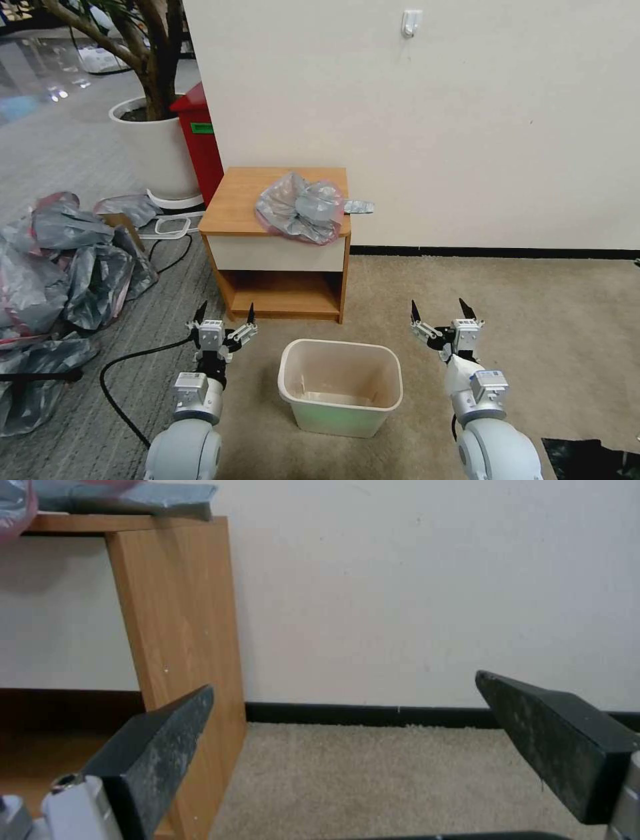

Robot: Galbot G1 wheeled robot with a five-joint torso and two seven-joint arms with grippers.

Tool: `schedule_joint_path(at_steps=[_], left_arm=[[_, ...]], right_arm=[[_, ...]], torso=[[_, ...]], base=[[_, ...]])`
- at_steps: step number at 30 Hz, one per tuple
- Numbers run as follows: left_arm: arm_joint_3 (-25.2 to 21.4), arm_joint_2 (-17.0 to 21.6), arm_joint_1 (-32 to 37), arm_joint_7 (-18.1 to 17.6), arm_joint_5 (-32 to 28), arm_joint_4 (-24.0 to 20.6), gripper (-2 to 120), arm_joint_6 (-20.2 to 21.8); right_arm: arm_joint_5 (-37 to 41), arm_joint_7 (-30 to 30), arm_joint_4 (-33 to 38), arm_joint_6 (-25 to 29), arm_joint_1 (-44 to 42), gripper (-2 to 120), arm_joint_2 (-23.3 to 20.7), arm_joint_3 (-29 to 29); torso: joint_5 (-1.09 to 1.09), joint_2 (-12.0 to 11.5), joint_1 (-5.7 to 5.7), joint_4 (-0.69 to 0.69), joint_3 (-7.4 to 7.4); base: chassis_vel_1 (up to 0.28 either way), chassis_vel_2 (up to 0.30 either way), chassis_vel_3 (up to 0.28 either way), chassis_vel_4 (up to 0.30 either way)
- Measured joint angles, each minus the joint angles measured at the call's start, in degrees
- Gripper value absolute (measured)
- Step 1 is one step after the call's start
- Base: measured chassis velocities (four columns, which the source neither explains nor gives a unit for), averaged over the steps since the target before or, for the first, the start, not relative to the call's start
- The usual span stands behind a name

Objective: Pick up the garbage bag from the table and place it over the trash can.

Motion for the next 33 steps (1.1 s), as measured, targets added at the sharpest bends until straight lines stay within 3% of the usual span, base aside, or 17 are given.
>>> schedule_joint_path(at_steps=[33], left_arm=[[0.00, 0.00, 0.00, 0.00, 0.00, 0.00, 100, 0.00]], right_arm=[[0.00, 0.00, 0.00, 0.00, 0.00, 100, 0.00, 0.00]], torso=[[0.00, 0.00, 0.00, 0.00, 0.00]], base=[[0.000, 0.000, 0.000, 0.000]])
